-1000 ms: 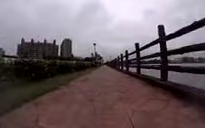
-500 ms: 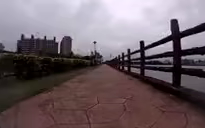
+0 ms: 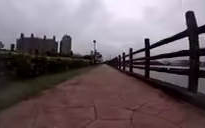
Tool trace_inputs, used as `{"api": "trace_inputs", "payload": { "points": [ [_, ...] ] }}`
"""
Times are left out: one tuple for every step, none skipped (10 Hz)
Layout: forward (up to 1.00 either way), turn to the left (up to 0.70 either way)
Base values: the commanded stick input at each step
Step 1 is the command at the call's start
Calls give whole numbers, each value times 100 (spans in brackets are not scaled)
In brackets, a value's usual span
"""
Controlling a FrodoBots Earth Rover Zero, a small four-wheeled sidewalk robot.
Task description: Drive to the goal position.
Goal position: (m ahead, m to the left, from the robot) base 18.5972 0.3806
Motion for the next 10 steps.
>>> {"api": "trace_inputs", "payload": {
  "points": [
    [100,0],
    [100,0],
    [100,0],
    [100,0],
    [100,0],
    [100,0],
    [100,0],
    [100,0],
    [100,0],
    [100,0]
  ]
}}
